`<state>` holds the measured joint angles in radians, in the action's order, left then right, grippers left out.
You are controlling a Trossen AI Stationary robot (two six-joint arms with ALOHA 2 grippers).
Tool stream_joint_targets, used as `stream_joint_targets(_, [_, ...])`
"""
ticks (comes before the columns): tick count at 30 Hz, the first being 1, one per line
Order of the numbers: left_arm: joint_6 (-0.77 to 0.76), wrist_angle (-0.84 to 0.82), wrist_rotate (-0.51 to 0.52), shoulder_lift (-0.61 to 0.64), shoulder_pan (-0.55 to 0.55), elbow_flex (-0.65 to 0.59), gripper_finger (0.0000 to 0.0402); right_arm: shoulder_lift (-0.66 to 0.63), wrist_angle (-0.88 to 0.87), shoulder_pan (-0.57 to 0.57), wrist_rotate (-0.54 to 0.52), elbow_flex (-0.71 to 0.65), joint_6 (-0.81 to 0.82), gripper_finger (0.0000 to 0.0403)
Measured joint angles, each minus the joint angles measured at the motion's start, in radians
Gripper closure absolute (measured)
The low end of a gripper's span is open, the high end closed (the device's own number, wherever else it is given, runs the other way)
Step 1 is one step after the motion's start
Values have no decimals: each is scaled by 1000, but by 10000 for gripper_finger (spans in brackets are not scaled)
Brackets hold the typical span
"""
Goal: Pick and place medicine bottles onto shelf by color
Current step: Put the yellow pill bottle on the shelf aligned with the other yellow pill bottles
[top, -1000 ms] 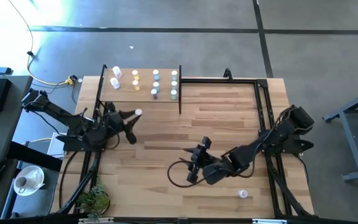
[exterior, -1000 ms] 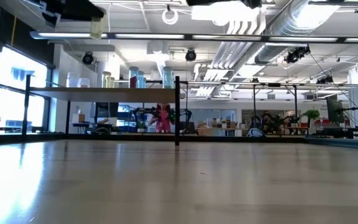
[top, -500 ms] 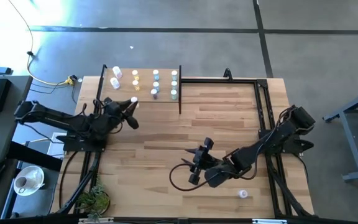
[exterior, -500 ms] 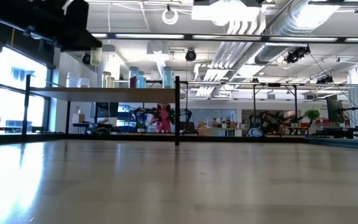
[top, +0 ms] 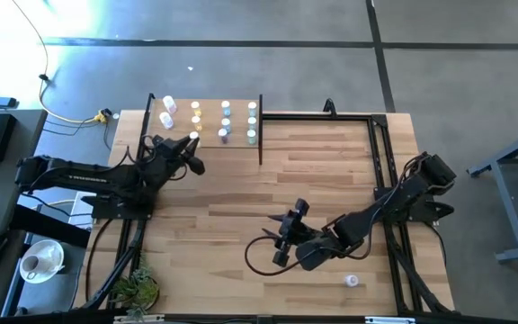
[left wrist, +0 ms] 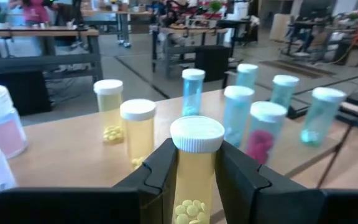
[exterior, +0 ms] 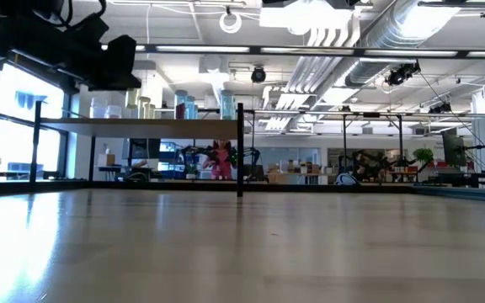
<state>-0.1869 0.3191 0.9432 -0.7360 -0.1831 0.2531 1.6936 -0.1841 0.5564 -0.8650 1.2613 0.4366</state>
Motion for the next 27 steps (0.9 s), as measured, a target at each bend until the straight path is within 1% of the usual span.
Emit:
stream_joint_targets(5, [-28, 3, 10, -40, -40, 0, 318, 0, 0, 0, 0, 0, 0, 231])
stream_joint_targets(13, [-30, 83, 10, -116, -93, 0, 319, 0, 0, 0, 0, 0, 0, 231])
stream_joint_targets(21, [-38, 137, 4, -191, -126, 2, 319, 1, 0, 0, 0, 0, 0, 231])
stream_joint_targets(27, [-38, 165, 7, -219, -131, 2, 317, 1, -2, 0, 0, 0, 0, 231])
